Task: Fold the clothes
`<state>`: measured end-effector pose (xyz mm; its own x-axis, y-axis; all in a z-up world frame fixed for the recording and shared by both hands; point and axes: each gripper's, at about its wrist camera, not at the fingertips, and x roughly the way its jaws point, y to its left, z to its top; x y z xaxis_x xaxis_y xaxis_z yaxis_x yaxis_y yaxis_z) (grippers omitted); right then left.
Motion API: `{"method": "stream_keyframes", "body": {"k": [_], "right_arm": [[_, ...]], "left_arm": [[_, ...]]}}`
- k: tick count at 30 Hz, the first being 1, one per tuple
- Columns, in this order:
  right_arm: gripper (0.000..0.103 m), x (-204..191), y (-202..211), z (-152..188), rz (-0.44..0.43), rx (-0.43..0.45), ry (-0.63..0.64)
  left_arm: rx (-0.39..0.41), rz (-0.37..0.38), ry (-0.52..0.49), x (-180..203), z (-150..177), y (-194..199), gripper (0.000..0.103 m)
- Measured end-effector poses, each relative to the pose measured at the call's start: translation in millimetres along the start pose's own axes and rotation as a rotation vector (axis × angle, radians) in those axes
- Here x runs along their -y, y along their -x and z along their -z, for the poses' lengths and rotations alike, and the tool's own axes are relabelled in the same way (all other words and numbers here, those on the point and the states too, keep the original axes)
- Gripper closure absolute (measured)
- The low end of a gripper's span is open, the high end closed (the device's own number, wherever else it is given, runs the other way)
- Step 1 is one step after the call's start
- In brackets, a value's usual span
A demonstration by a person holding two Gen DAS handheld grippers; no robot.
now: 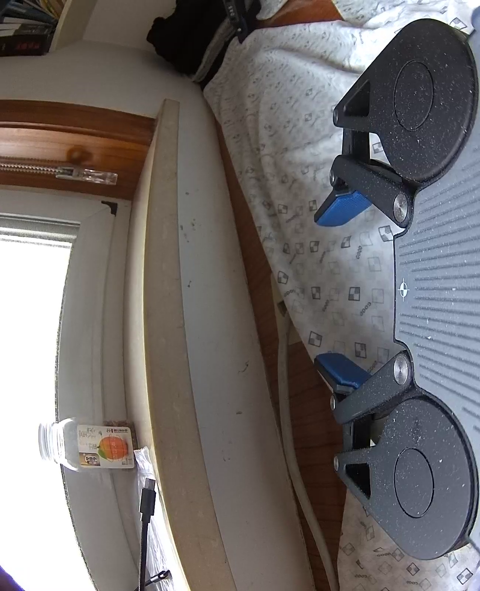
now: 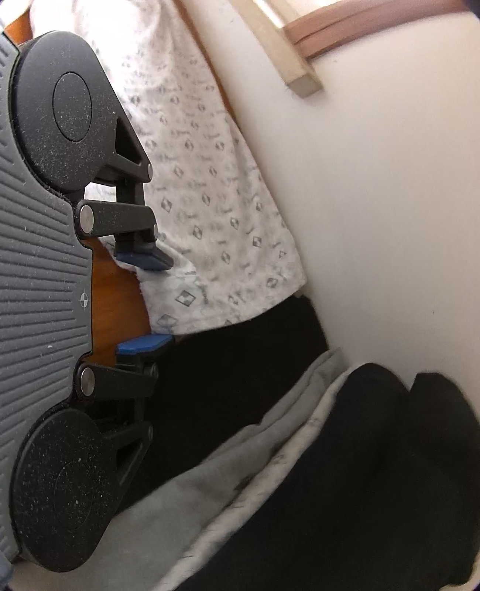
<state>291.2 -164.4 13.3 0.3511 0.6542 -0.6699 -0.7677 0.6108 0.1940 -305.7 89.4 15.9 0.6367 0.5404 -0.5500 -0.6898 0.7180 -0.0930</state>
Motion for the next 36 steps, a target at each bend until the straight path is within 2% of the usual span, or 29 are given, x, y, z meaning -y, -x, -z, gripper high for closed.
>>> {"method": "stream_keyframes", "body": {"k": [2,3,4,5,7,10,12,13,16,18,19,21,22,23,24,28,30,33,36], "right_arm": [[0.064,3.0,-5.2,-3.7,-0.016,0.004,-0.022],[0.068,2.2,-7.9,-5.7,-0.012,0.008,-0.019],[0.083,0.0,-9.3,-7.9,-0.002,0.023,-0.005],[0.091,-2.5,-10.3,-10.2,0.008,0.043,0.012],[0.096,-7.3,-12.1,-14.9,0.027,0.081,0.046],[0.097,-25.0,1.9,-28.9,0.117,0.225,0.163],[0.097,-37.0,20.5,-40.3,0.201,0.336,0.263],[0.097,-35.3,24.0,-44.1,0.246,0.345,0.286],[0.094,-20.4,26.4,-52.9,0.388,0.31,0.321],[0.088,-4.2,9.1,-48.9,0.397,0.138,0.309],[0.081,-2.1,5.0,-42.7,0.417,0.106,0.327],[0.067,-9.6,10.3,-30.2,0.451,0.149,0.36],[0.058,-16.9,14.4,-24.9,0.43,0.173,0.369],[0.056,-25.4,18.9,-20.0,0.395,0.195,0.376],[0.055,-36.5,22.0,-15.9,0.335,0.205,0.385],[0.054,-77.5,25.8,6.7,0.009,0.192,0.378],[0.054,-93.1,22.6,17.3,-0.093,0.185,0.38],[0.054,-106.8,14.6,28.9,-0.149,0.17,0.42],[0.053,-112.0,1.5,37.9,-0.147,0.142,0.47]], "left_arm": [[0.002,0.0,0.001,-0.4,0.6,0.2,0.024],[0.003,0.0,0.001,-0.6,1.0,0.7,0.024],[0.006,0.001,0.0,-0.3,1.3,1.1,0.024],[0.009,0.002,-0.002,0.0,1.6,1.6,0.024],[0.022,0.006,-0.004,0.2,2.6,3.9,0.024],[0.067,0.018,0.02,-4.8,3.2,10.7,0.024],[0.103,0.022,0.042,-9.7,3.3,16.4,0.024],[0.106,0.018,0.048,-11.4,2.8,17.4,0.024],[0.087,0.02,0.041,-12.1,1.8,15.9,0.021],[0.056,0.022,0.011,-7.6,1.9,11.2,0.021],[0.047,0.018,-0.002,-5.4,1.8,9.9,0.021],[0.031,0.01,-0.025,-1.4,1.7,7.5,0.02],[0.033,0.012,-0.024,-2.0,1.7,7.4,0.02],[0.032,0.009,-0.017,-3.4,1.8,7.1,0.019],[0.031,0.006,-0.009,-4.7,1.9,6.8,0.017],[-0.01,-0.016,0.025,-10.6,1.1,0.4,0.017],[-0.032,-0.03,0.047,-13.9,0.8,-3.1,0.017],[-0.032,-0.054,0.065,-16.4,0.3,-3.0,0.017],[-0.027,-0.082,0.035,-18.3,0.0,5.0,0.017]]}}
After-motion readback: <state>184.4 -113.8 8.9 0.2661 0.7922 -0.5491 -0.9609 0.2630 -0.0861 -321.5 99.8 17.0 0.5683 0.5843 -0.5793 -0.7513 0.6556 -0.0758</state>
